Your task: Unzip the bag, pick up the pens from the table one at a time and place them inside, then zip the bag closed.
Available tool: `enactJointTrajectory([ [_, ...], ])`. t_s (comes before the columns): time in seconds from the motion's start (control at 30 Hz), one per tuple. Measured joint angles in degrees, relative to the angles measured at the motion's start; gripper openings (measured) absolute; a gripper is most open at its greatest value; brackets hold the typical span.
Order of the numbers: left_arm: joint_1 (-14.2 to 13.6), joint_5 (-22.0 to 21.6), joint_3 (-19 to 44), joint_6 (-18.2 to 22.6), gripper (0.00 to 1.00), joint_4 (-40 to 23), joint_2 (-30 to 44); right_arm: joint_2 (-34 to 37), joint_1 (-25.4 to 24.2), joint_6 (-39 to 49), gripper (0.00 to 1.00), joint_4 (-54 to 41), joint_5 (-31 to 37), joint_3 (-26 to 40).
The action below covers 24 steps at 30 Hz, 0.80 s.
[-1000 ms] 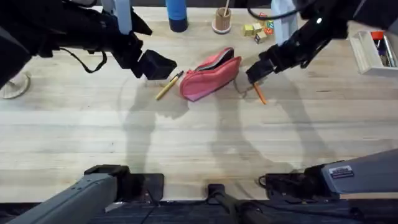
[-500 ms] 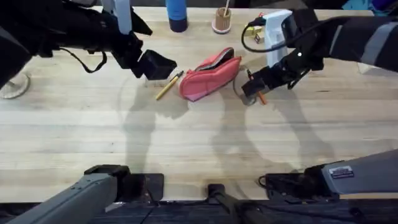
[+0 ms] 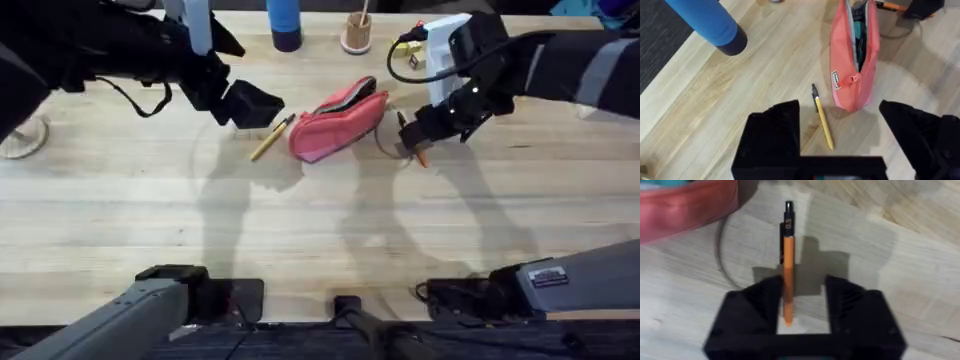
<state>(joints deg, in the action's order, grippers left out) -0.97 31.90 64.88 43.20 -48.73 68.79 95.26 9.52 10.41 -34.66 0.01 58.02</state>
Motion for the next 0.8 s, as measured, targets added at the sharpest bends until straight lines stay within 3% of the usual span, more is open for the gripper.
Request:
enactJointTrajectory([
  [0.07,0.0,0.0,0.0,0.0,0.993,0.0,0.0,0.0,0.6,-0.2,0.372,0.1,0.3,0.0],
  [0.23,0.0,0.0,0.0,0.0,0.994,0.0,0.0,0.0,3.2,-0.4,0.054,0.2,1.7,0.1],
  [0.57,0.0,0.0,0.0,0.0,0.993,0.0,0.0,0.1,4.2,0.4,0.031,-0.5,3.9,0.6],
  [0.8,0.0,0.0,0.0,0.0,0.992,0.0,0.0,1.6,4.6,4.7,0.031,-4.6,7.3,4.8],
])
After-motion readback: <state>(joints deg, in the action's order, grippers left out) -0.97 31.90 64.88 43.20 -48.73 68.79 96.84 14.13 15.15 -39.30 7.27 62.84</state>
